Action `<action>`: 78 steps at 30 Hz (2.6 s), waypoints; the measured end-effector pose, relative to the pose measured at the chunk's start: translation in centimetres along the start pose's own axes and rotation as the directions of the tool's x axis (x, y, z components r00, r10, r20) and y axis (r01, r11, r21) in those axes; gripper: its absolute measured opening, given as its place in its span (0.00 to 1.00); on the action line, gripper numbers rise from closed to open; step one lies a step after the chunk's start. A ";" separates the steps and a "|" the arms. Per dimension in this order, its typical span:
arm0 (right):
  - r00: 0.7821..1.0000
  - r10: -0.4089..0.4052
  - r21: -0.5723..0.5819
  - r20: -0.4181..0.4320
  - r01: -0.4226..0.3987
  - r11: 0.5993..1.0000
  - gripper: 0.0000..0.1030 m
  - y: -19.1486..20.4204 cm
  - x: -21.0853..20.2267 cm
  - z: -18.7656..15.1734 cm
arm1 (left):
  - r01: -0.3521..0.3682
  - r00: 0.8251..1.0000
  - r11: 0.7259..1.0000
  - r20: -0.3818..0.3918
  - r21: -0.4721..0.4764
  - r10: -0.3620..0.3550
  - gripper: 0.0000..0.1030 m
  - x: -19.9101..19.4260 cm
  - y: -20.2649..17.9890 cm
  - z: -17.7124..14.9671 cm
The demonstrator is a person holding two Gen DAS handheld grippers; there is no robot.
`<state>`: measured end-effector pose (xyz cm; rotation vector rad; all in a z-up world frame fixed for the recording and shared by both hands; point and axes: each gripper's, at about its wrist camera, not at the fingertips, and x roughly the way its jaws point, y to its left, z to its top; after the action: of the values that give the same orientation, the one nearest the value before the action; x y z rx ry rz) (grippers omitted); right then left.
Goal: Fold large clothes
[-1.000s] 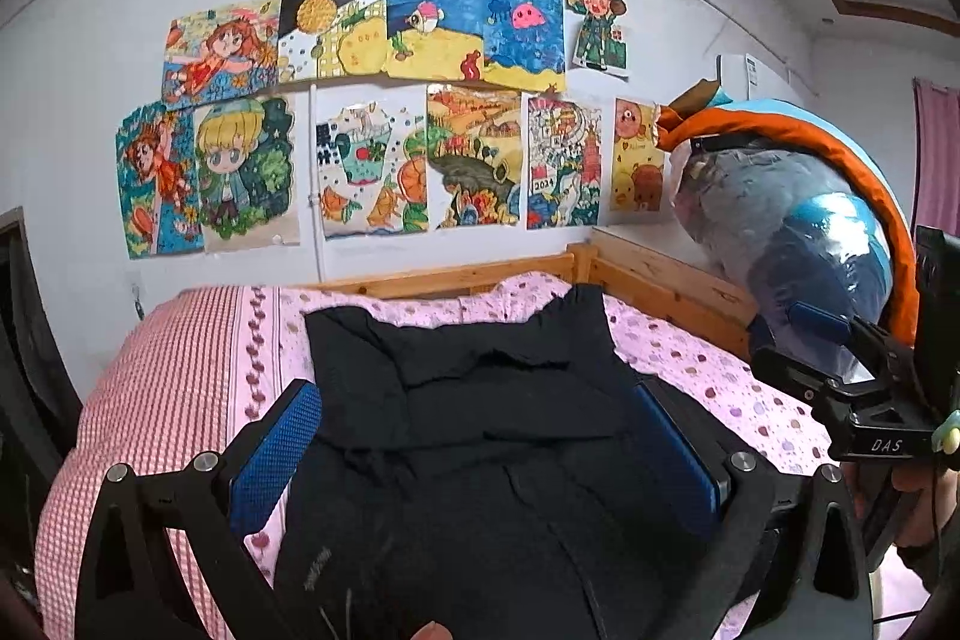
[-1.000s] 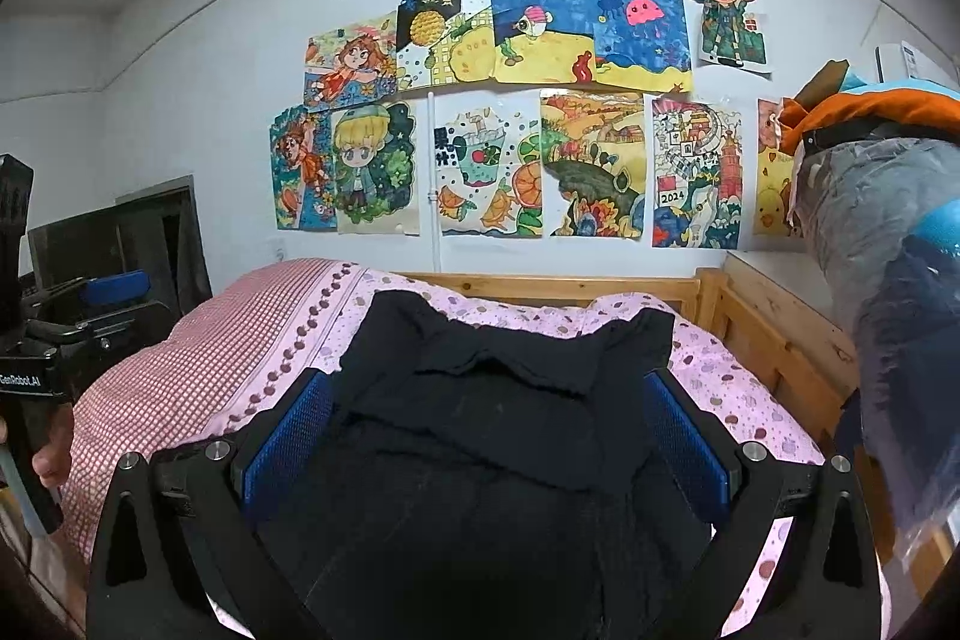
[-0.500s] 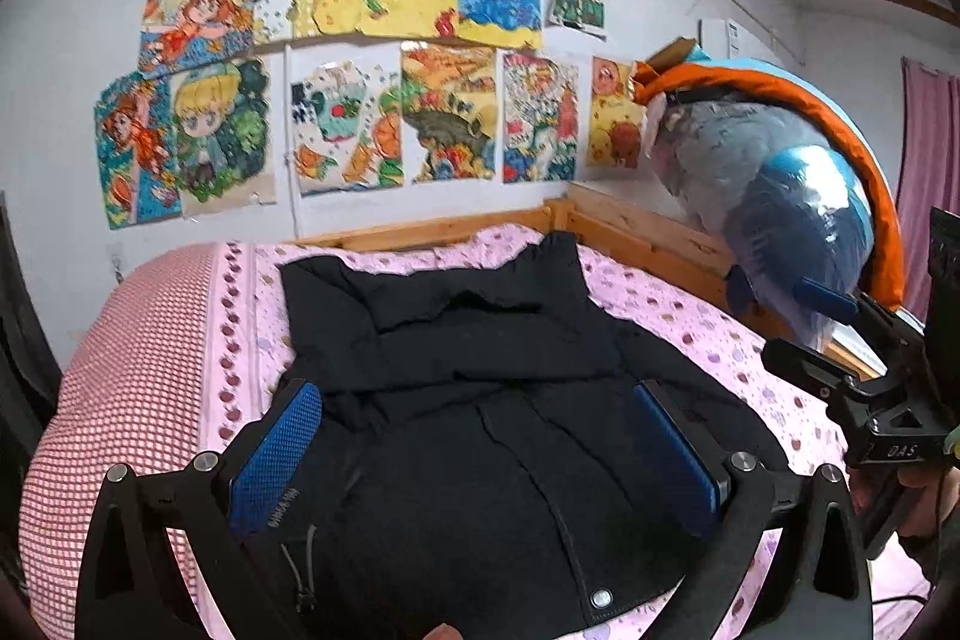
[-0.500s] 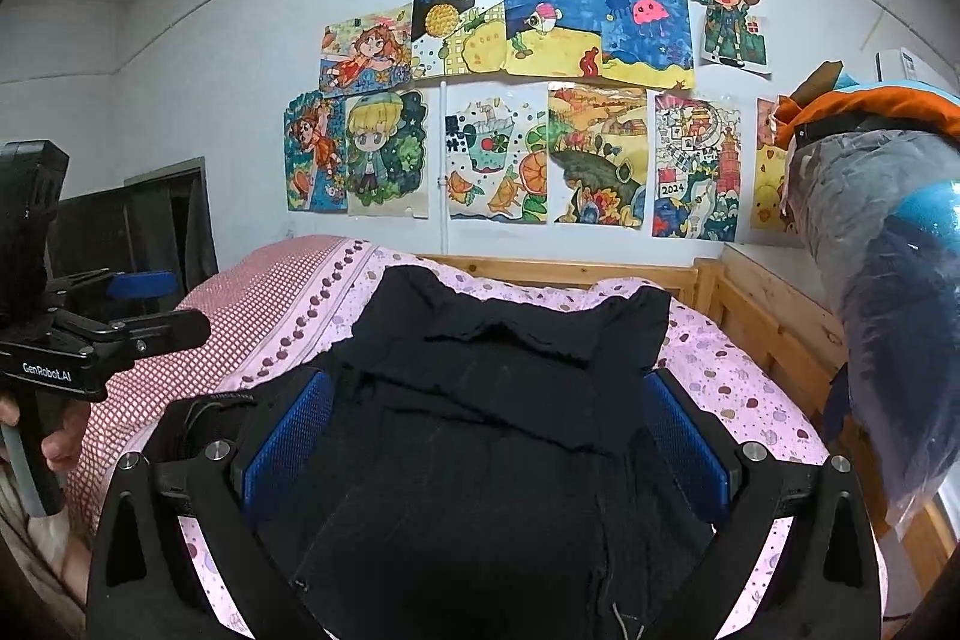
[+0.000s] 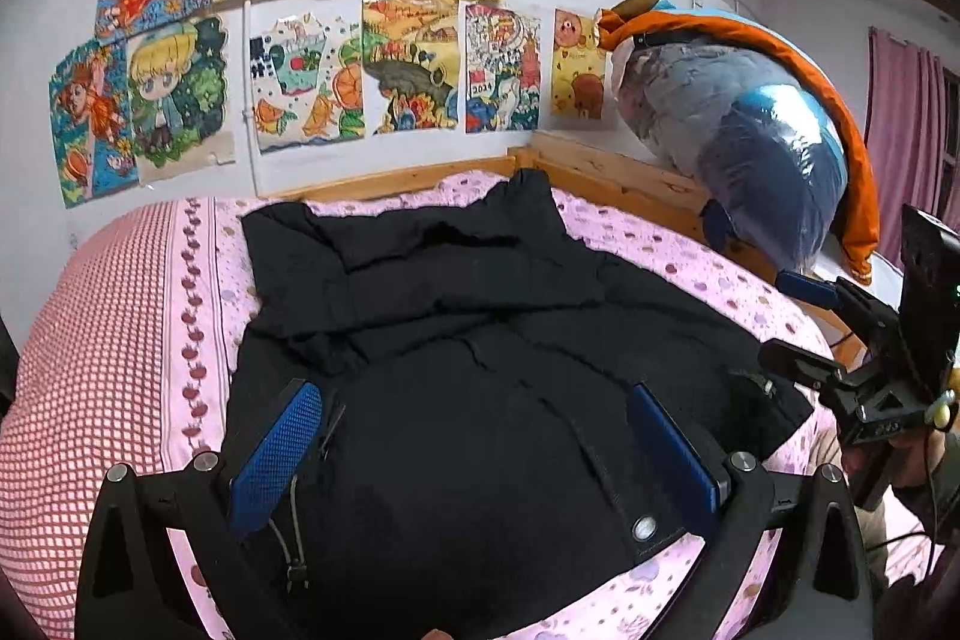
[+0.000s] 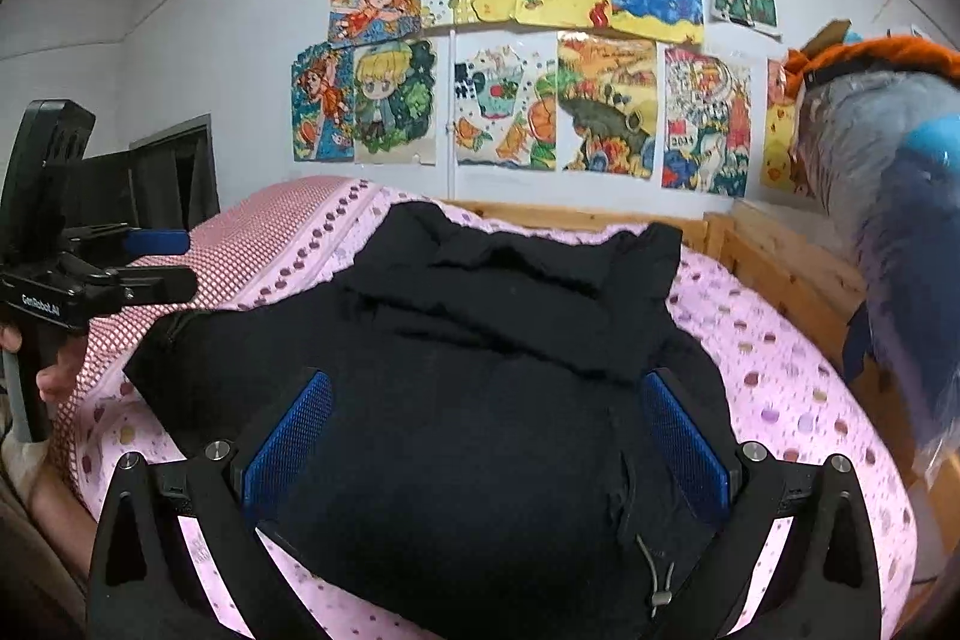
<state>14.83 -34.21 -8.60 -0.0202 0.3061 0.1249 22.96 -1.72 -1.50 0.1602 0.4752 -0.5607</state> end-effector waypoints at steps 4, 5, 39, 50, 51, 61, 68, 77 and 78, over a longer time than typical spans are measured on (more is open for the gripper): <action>0.999 -0.005 0.029 -0.035 0.006 1.000 0.98 -0.7 1.0 -1.6 | 0.022 0.999 0.999 -0.035 0.042 -0.021 1.00 0.8 0.3 -1.6; 0.999 -0.005 0.041 -0.048 0.007 0.999 0.98 -0.9 1.3 -2.0 | 0.032 0.999 0.998 -0.044 0.059 -0.029 1.00 1.0 0.2 -2.0; 0.957 -0.157 -0.258 -0.245 0.092 0.962 0.98 2.5 1.8 -9.6 | -0.130 0.968 0.704 -0.066 0.698 0.244 1.00 3.1 -6.9 -10.5; 0.961 -0.214 -0.243 -0.176 0.168 0.955 0.98 1.7 1.5 -7.0 | -0.233 0.949 0.658 0.020 0.716 0.314 1.00 3.5 -7.5 -9.7; 0.964 -0.201 -0.224 -0.173 0.160 0.961 0.98 1.3 1.6 -6.4 | -0.224 0.952 0.674 0.008 0.704 0.307 1.00 3.5 -7.3 -9.5; 0.966 0.046 0.099 -0.253 -0.021 0.995 0.98 -4.8 3.8 -0.9 | -0.169 0.965 0.759 -0.050 0.629 0.256 1.00 3.4 -5.6 -8.2; 0.958 0.105 0.169 -0.268 -0.060 0.984 0.98 -5.7 5.7 -0.2 | -0.289 0.939 0.716 0.045 0.635 0.340 0.94 3.4 -5.9 -6.7; 0.971 0.047 0.056 -0.236 -0.034 0.998 0.98 -4.9 4.6 -0.8 | -0.273 0.955 0.810 0.042 0.519 0.294 0.27 2.3 -4.7 -1.9; 0.971 0.032 0.021 -0.236 -0.027 0.999 0.98 -4.4 4.3 -1.1 | -0.262 0.958 0.824 0.030 0.502 0.286 0.23 2.4 -4.5 -1.6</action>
<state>19.11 -38.09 -10.99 -0.0127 0.5460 0.1497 21.69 -6.18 -4.08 0.7354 0.3333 -0.3855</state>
